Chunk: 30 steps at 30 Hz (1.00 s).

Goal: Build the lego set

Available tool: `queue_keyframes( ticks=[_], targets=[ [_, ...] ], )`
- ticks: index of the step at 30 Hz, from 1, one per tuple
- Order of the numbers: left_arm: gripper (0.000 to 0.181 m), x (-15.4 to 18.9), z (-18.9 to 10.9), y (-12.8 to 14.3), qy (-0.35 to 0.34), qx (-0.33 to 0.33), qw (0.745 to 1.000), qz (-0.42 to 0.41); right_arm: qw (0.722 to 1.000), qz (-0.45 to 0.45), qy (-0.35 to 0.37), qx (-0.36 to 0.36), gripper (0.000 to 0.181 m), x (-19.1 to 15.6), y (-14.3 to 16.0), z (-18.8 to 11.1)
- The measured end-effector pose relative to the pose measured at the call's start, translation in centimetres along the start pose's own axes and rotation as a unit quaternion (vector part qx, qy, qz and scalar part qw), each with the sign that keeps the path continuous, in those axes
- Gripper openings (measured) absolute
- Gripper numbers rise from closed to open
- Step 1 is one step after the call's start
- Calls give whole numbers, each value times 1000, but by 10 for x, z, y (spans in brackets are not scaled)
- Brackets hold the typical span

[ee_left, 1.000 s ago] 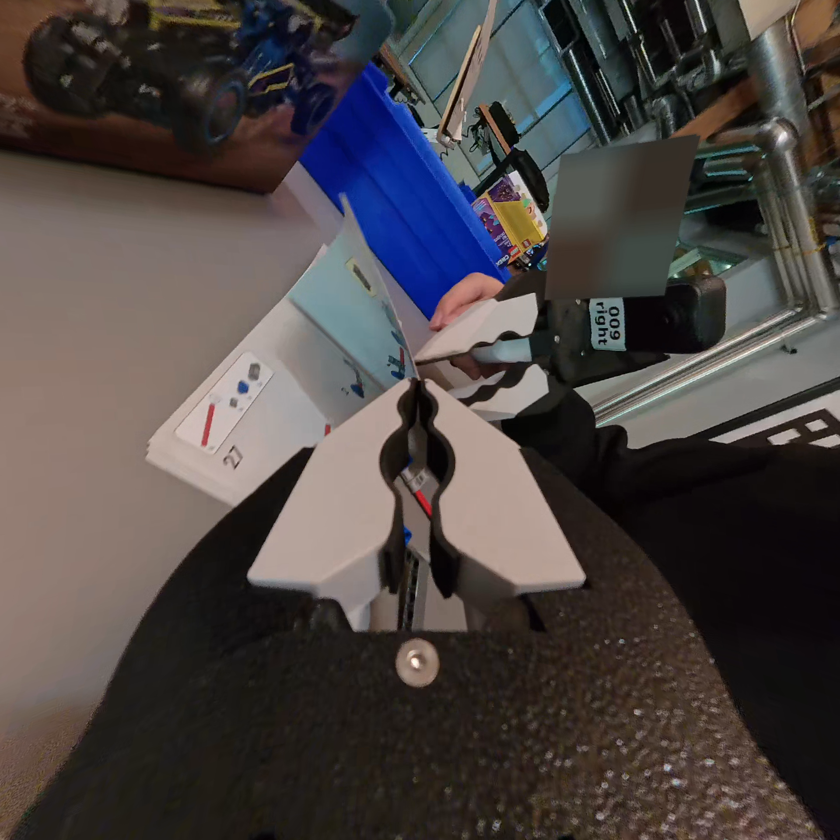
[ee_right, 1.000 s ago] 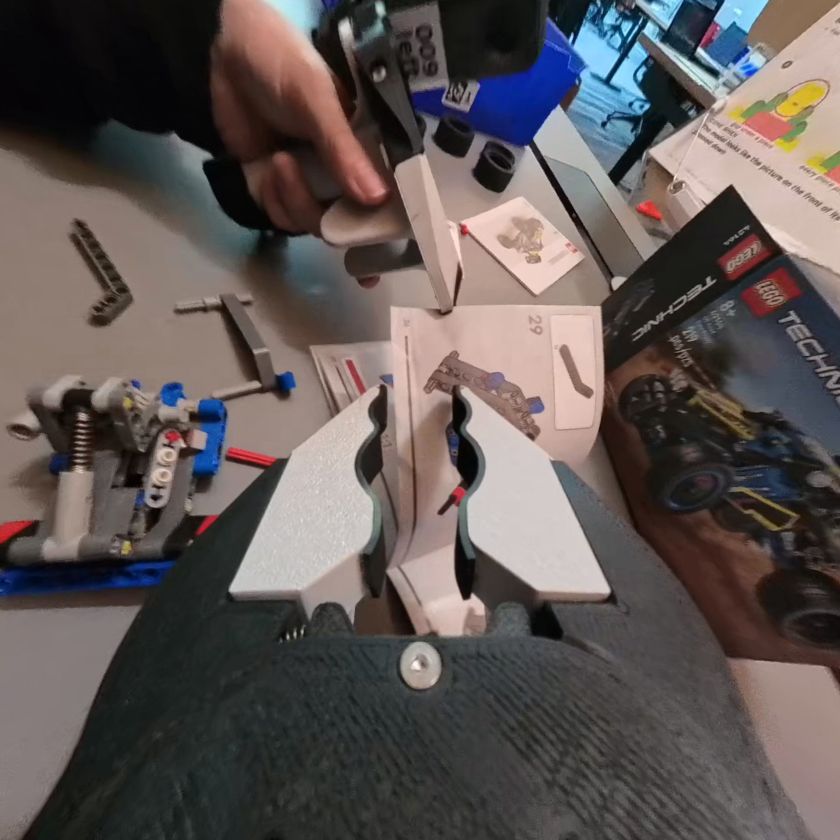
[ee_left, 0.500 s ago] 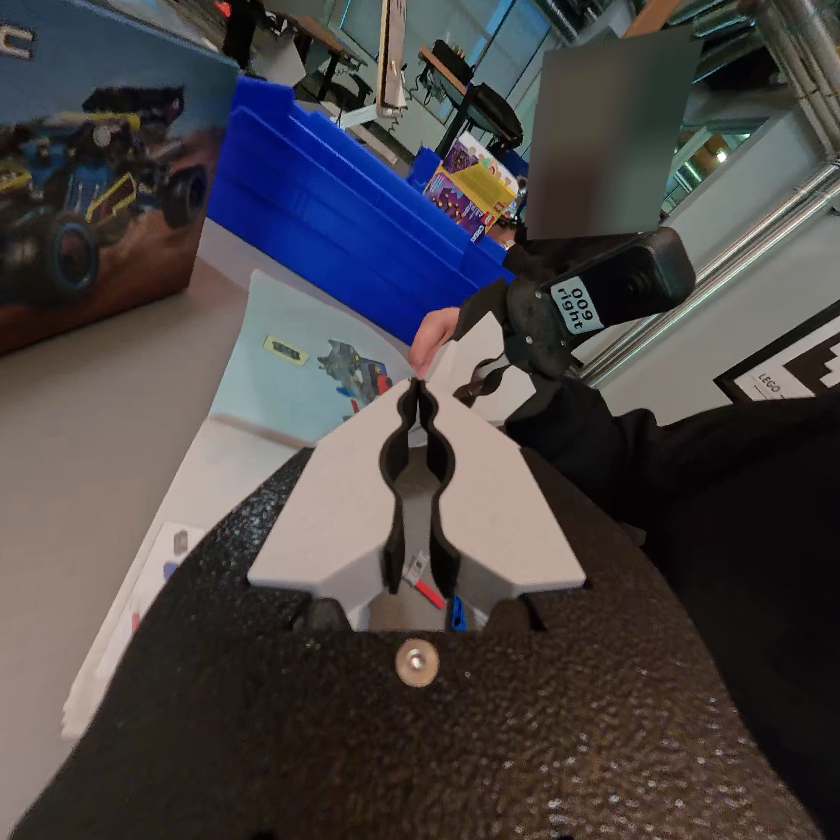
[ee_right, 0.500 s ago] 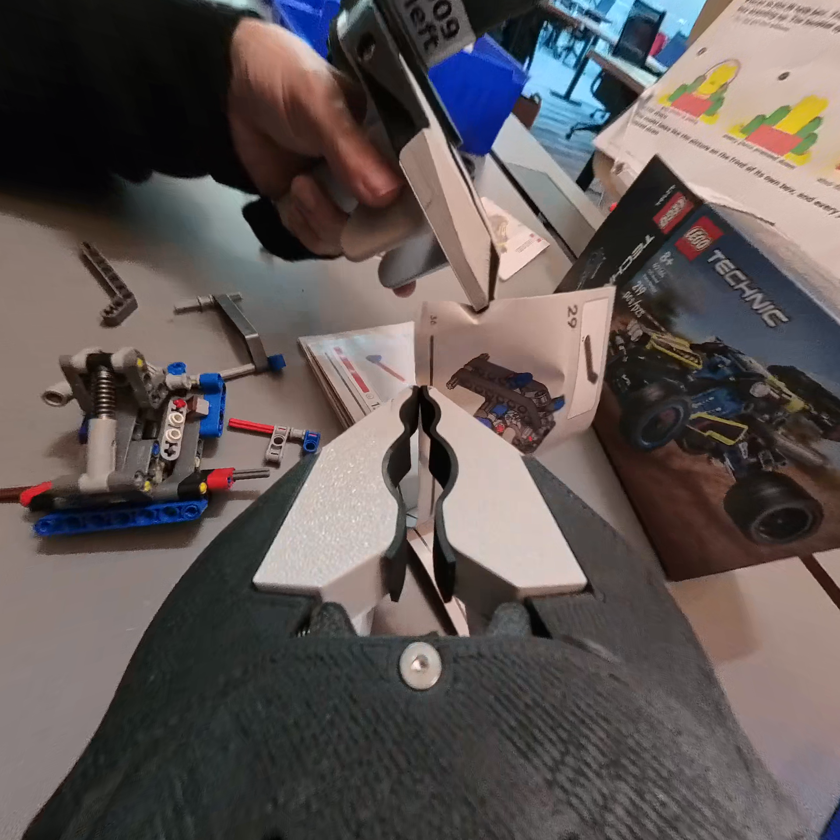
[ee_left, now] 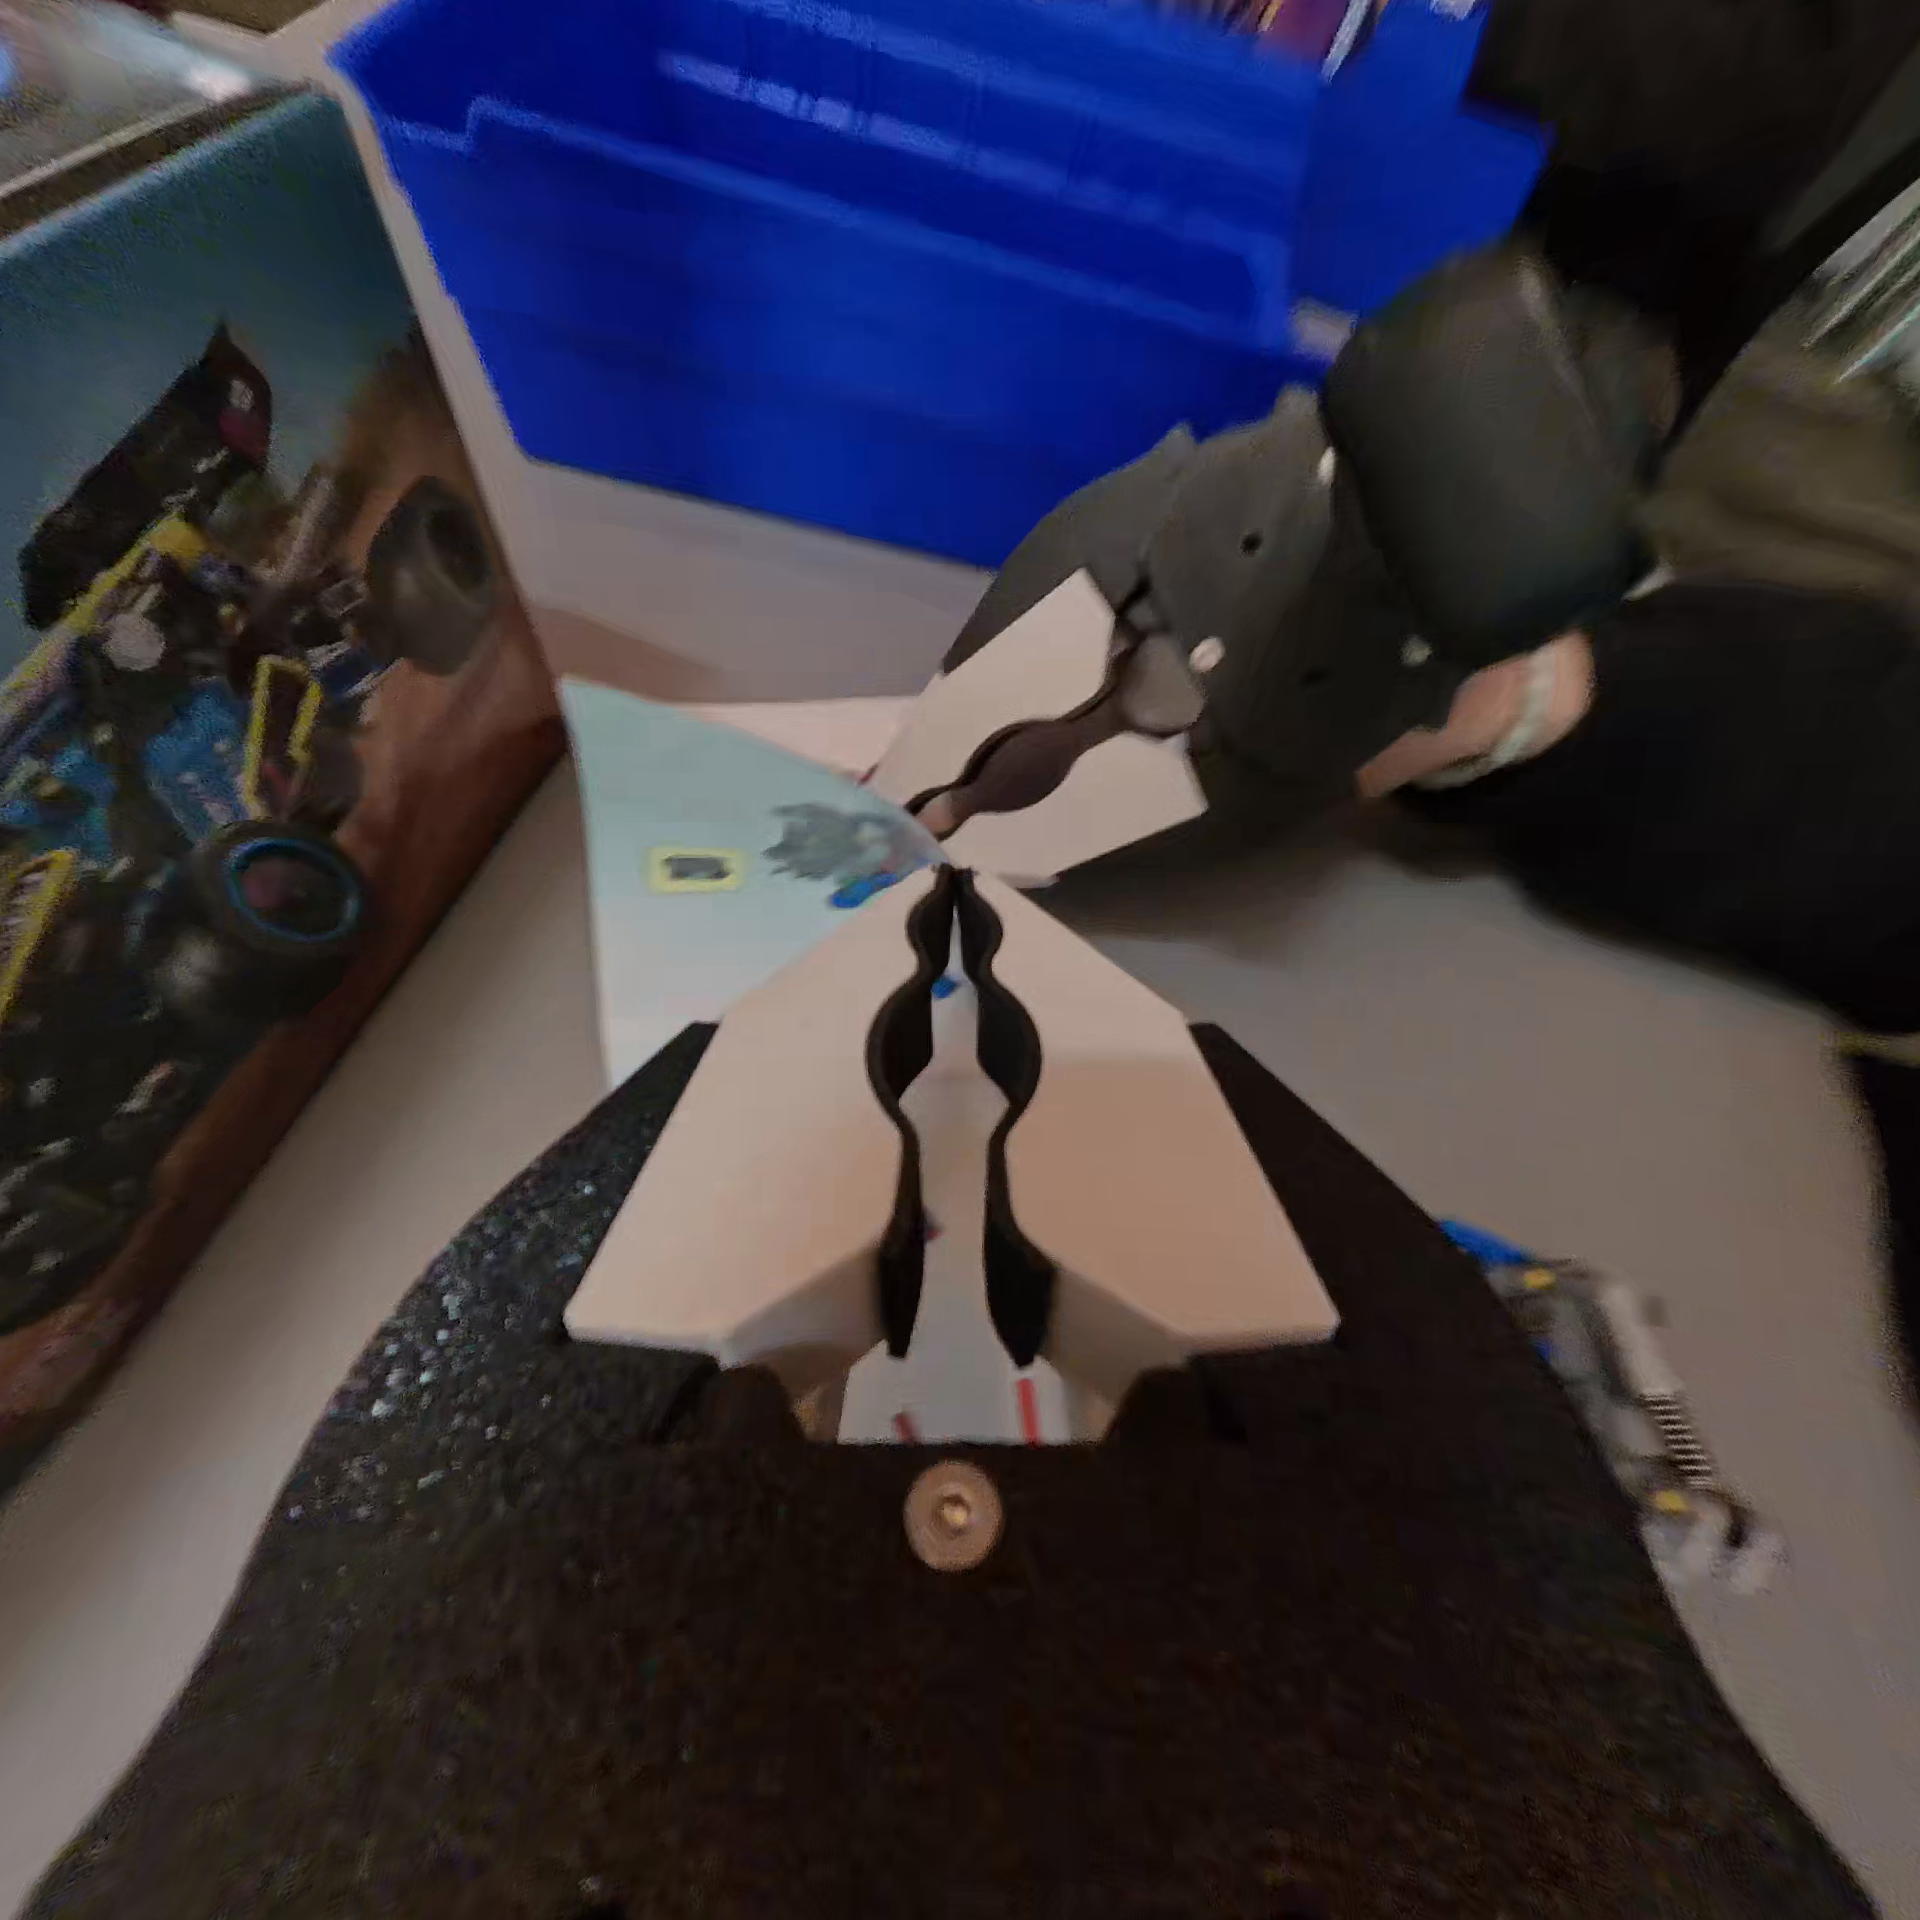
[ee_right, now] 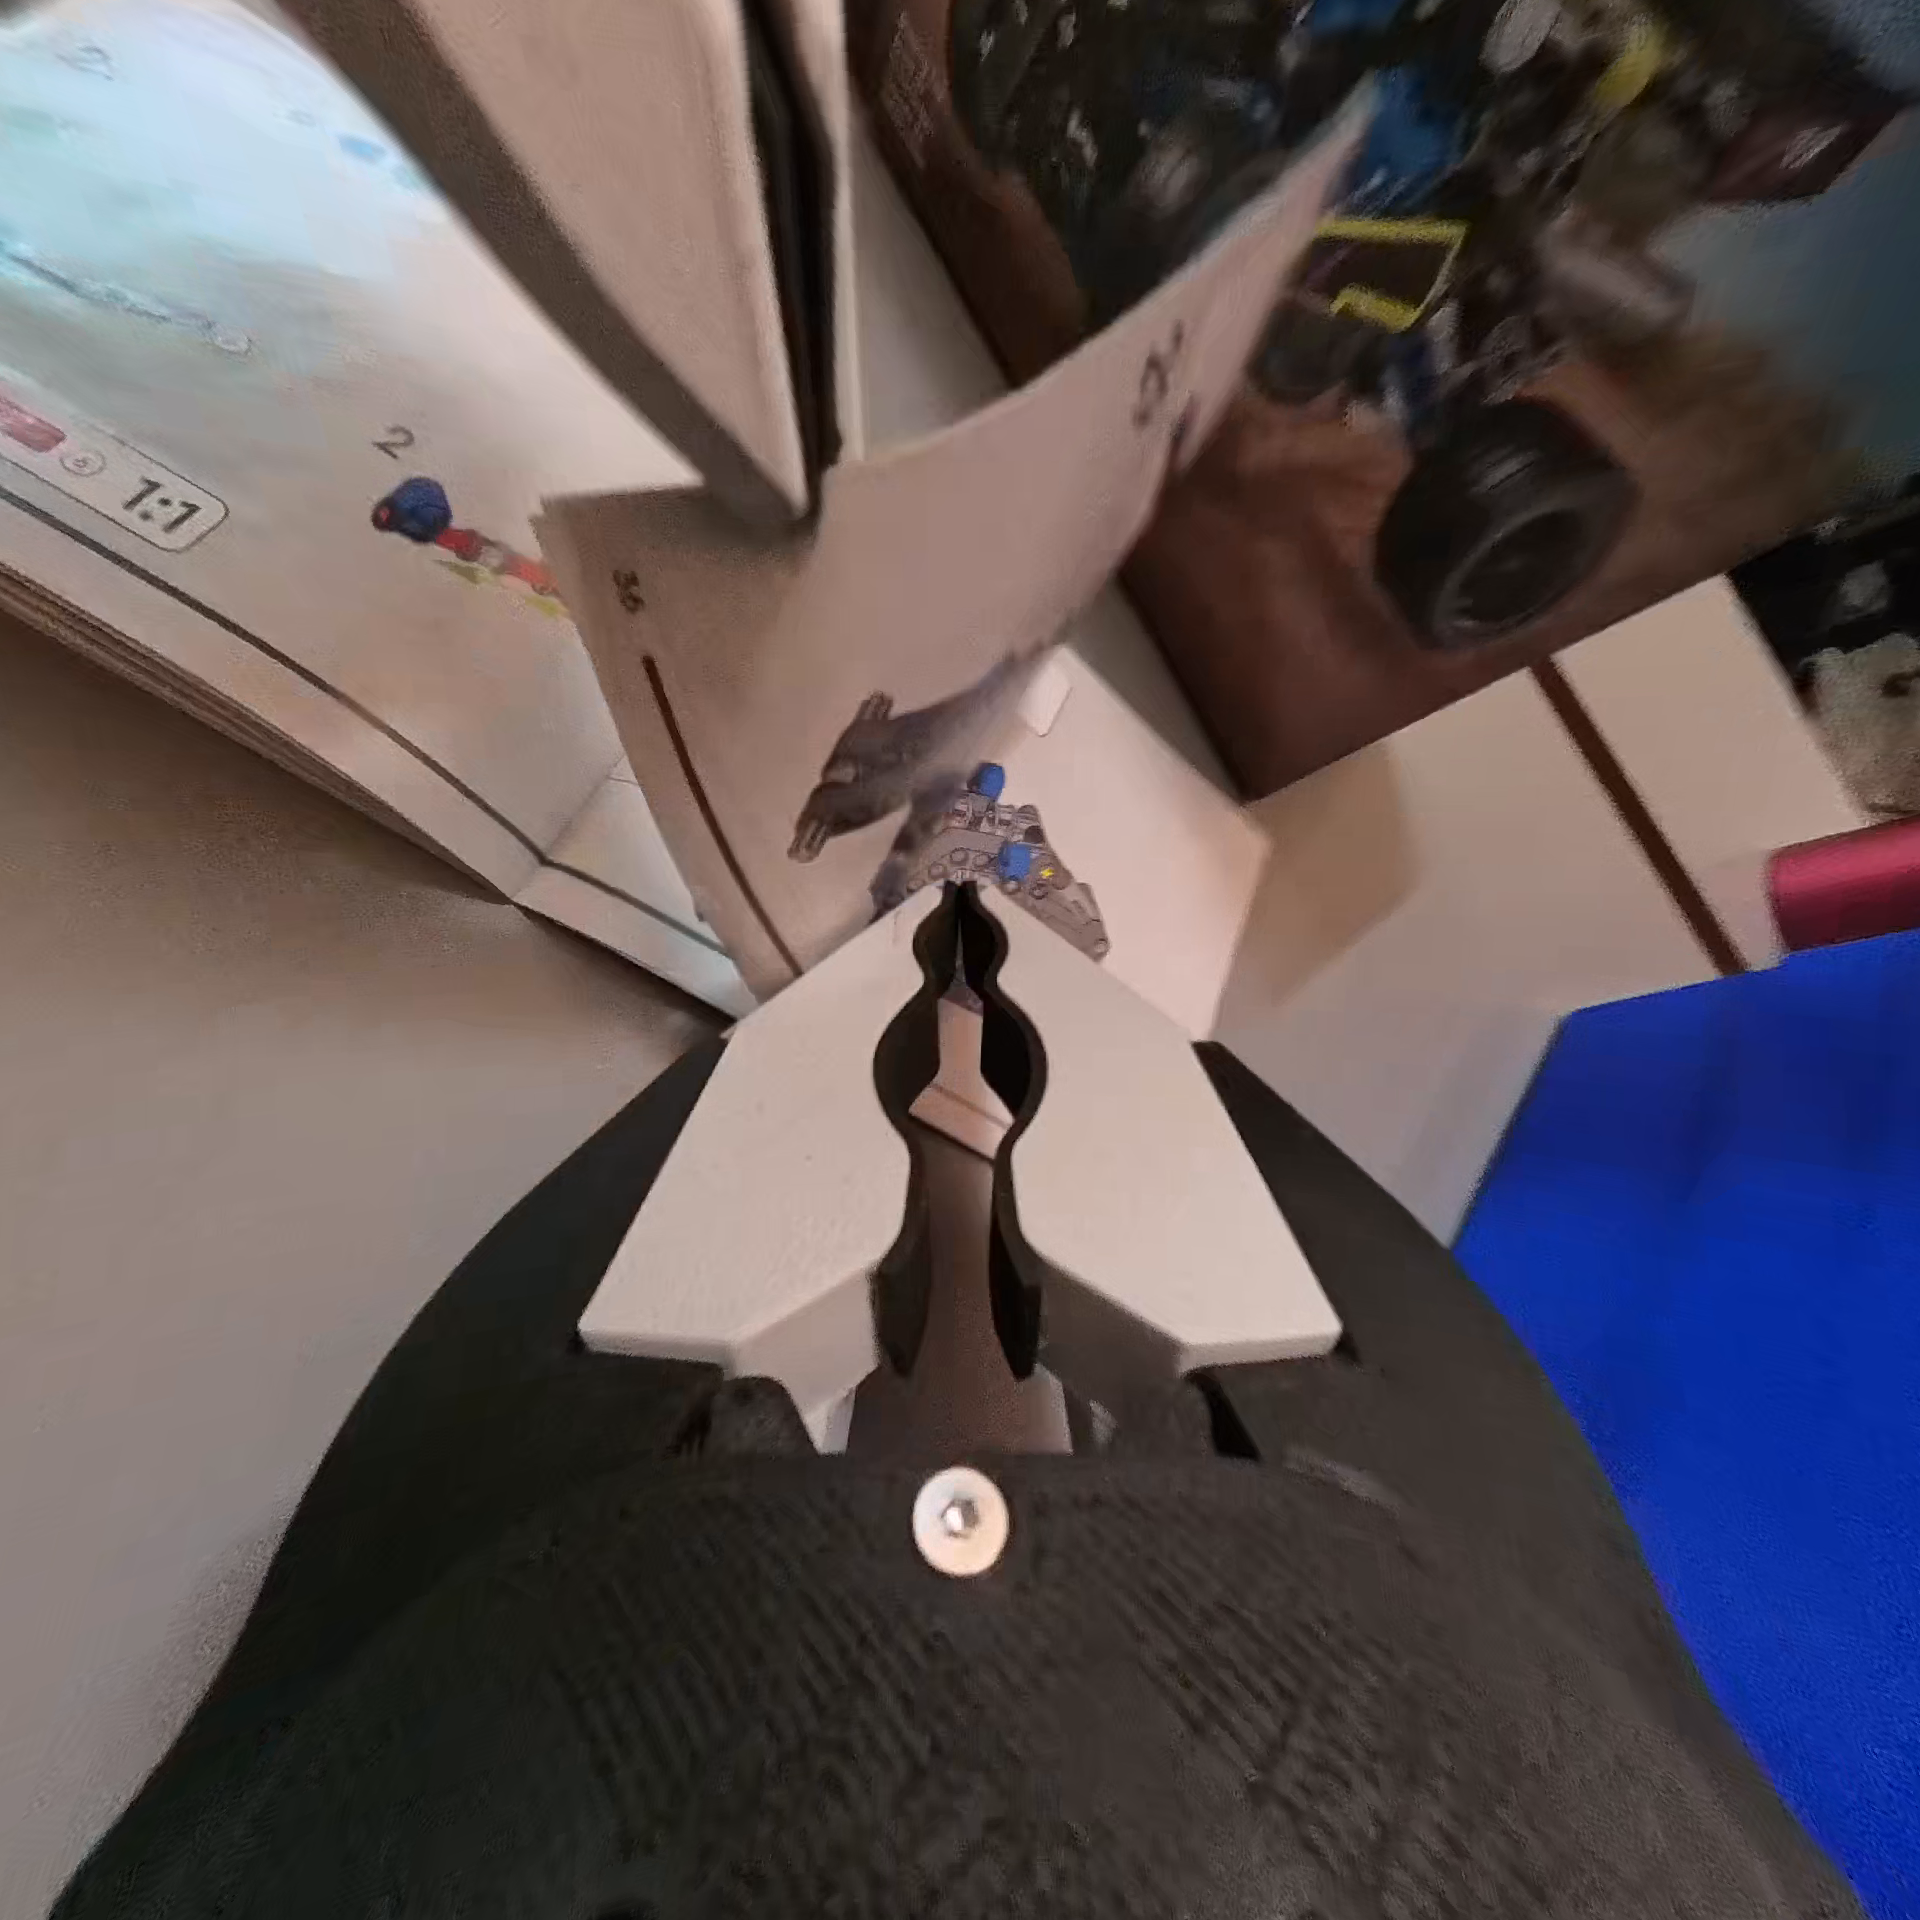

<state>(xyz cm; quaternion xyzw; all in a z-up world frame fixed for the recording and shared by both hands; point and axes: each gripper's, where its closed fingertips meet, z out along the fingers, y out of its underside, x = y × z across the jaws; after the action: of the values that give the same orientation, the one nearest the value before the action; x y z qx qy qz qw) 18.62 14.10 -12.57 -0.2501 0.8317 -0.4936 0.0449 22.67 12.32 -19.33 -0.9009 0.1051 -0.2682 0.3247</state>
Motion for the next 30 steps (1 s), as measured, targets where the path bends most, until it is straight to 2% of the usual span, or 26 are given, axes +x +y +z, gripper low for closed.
queue_keyframes(
  ticks=[4, 8, 11, 13, 15, 18, 20, 23, 25, 30],
  targets=[
    [0, -23, -2, 8, -81, -14, 992, 93, 998, 46, -30, 24, 0, -3, 4, 4],
    [0, -25, 8, 23, -91, -67, 980, 165, 998, 49, -35, 26, 0, -3, 4, 4],
    [0, -42, -8, 17, -145, -64, 973, 167, 997, 64, -28, 30, 0, -1, 5, 3],
    [0, -41, -9, 14, -133, -53, 977, 160, 997, 55, -30, 32, 0, -2, 4, 3],
    [0, -51, -8, 18, -165, -84, 968, 170, 997, 58, -29, 30, 0, -2, 4, 4],
    [0, -27, 22, 11, -105, -69, 970, 210, 998, 40, -35, 32, 0, -4, 3, 3],
    [0, -30, 43, 10, -110, -73, 959, 250, 998, 24, -34, 39, 0, -6, 1, 4],
    [0, -28, 62, 26, -86, -111, 951, 276, 999, 30, -30, 34, 0, -5, 2, 4],
    [0, -30, 61, 51, -68, -177, 928, 321, 998, 42, -31, 33, 0, -4, 3, 4],
    [0, -23, 32, 69, -37, -195, 924, 328, 997, 55, -37, 32, 0, -4, 3, 4]
  ],
)
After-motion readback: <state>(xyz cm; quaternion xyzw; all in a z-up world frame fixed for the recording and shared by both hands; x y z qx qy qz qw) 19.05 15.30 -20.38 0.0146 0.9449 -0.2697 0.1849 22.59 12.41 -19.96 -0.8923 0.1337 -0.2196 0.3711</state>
